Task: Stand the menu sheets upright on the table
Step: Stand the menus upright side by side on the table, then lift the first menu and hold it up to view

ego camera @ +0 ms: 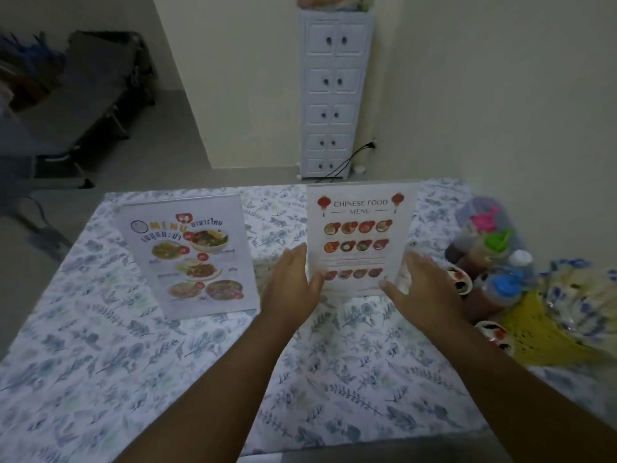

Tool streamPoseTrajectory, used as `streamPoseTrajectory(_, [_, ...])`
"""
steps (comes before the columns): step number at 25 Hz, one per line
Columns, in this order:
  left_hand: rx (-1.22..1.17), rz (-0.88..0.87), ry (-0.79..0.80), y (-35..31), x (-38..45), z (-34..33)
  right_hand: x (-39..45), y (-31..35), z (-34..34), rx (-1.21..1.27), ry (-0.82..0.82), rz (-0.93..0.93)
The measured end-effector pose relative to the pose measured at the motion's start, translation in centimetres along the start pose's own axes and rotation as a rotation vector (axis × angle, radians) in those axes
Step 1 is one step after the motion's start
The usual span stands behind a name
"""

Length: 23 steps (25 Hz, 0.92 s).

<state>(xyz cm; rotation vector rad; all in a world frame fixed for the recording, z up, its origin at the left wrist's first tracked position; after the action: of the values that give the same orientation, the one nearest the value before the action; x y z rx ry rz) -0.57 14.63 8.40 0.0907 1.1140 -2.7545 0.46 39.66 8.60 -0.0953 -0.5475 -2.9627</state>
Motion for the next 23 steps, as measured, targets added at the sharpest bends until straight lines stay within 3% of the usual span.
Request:
streamPoseTrajectory(2, [-0.130, 0.010, 0.022, -0.8, 2.6, 0.0, 2.4, -0.8, 0.7, 0.236, -0.126, -0.111])
streamPoseTrajectory(5, [-0.217, 0.094, 0.011, -0.8, 5.4, -0.2, 5.2, -2.3, 0.2, 0.434, -0.145, -0.288])
streamPoseTrajectory(12, [-0.411, 0.188, -0.032, -1.4, 9.8, -1.5, 11.9, -5.1, 0.1, 0.648, -0.292, -0.275])
streamPoseTrajectory(16, [-0.517, 0.156, -0.067, -8.3, 16.0, -1.8, 20.5, -8.7, 4.7, 0.784, -0.410, -0.320])
streamPoseTrajectory(23, [-0.608, 0.039, 0.006, -21.0, 28.7, -9.3, 32.0, -21.7, 10.8, 0.705, -0.514, -0.285])
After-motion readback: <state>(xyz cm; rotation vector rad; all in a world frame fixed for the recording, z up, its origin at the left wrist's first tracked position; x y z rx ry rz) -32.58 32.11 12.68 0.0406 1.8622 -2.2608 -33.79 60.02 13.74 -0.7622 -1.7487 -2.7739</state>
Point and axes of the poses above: each hand's wrist, its own x-axis towards the middle knuckle, its own z-axis out of the back of the hand, y = z × x, the point moved 2 cm from there along x, towards the middle knuckle, and after that the axes turned 13 degrees about z, right-handed, at the moved point
